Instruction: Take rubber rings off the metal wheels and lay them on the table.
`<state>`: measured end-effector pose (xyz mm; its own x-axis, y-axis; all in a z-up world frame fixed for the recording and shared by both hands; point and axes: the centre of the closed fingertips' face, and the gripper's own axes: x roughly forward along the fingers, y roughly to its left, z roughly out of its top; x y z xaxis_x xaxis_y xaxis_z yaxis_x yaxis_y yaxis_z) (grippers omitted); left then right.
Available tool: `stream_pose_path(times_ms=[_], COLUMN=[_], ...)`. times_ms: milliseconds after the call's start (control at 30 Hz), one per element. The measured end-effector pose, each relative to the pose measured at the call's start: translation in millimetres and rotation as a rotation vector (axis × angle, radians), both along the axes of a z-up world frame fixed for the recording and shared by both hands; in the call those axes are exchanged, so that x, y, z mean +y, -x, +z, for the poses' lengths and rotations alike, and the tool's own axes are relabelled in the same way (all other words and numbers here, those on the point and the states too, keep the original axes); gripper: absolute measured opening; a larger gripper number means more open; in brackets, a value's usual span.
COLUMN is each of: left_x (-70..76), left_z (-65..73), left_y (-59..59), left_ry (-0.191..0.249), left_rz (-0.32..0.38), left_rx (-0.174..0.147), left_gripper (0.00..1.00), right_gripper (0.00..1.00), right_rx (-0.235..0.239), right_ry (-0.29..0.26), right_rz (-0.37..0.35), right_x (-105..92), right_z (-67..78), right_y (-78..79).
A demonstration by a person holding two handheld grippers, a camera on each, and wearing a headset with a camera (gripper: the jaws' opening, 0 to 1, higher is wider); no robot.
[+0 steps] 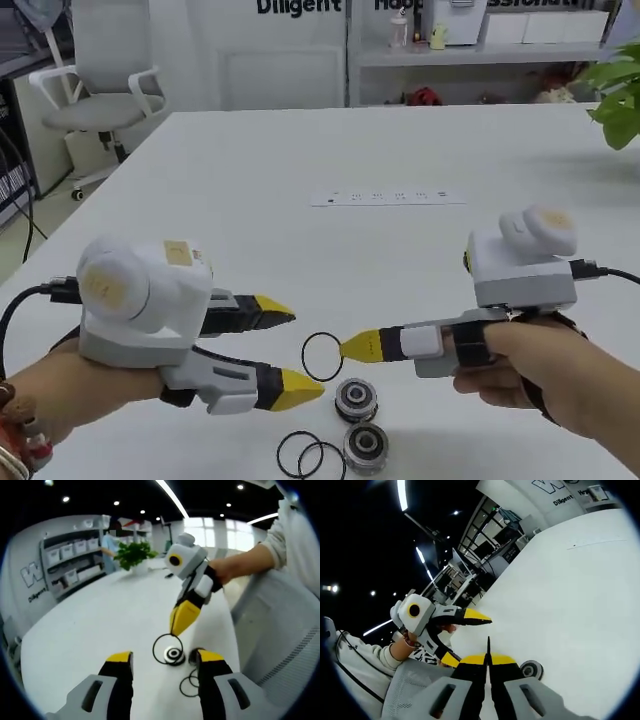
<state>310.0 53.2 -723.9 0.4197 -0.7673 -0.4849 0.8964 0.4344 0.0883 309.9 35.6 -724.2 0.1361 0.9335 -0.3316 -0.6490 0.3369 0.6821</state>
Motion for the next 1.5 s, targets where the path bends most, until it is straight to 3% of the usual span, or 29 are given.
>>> stream_pose_path(times_ms=[167, 233, 300, 433, 533, 867, 1500], left_x=[5.8, 8.5, 10.2, 16.3, 22.1, 47.2, 58.6], left_z=[3.4, 6.5, 7.3, 9.6, 9.0, -13.0, -38.3], left_y=[10.8, 14.7, 18.1, 22.1, 27.3, 45.5, 60.9], left_ry=[0.008, 0.006, 0.022, 0.016, 0.015, -0.007, -0.011], left_rz=[0.012, 0.013, 0.016, 0.029, 0.033, 0.084, 0.128], left_rx=[0.006, -0.009, 0.008, -0.001, 0.01, 0.066, 0.126], left_gripper=[0.57, 0.58, 0.59, 0.6, 0.63, 0.65, 0.65], right_gripper=[0.0, 0.0, 0.0, 0.0, 0.0, 0.0, 0.0], right_rx=[-0.003, 0.001, -0.002, -0.006, -0.008, -0.024, -0.072], right_ry=[-0.001, 0.001, 0.01, 0.019, 0.024, 0.063, 0.146], right_rz=[0.01, 0.022, 0.035, 0.057, 0.073, 0.137, 0.197], right_x=[1.2, 4.0, 6.5, 9.4, 13.1, 25.3, 36.8], right_z=[-0.2, -2.0, -3.4, -6.1, -6.8, -17.2, -42.9], right_y=[0.5, 2.5, 4.9, 9.5, 14.6, 31.9, 51.0])
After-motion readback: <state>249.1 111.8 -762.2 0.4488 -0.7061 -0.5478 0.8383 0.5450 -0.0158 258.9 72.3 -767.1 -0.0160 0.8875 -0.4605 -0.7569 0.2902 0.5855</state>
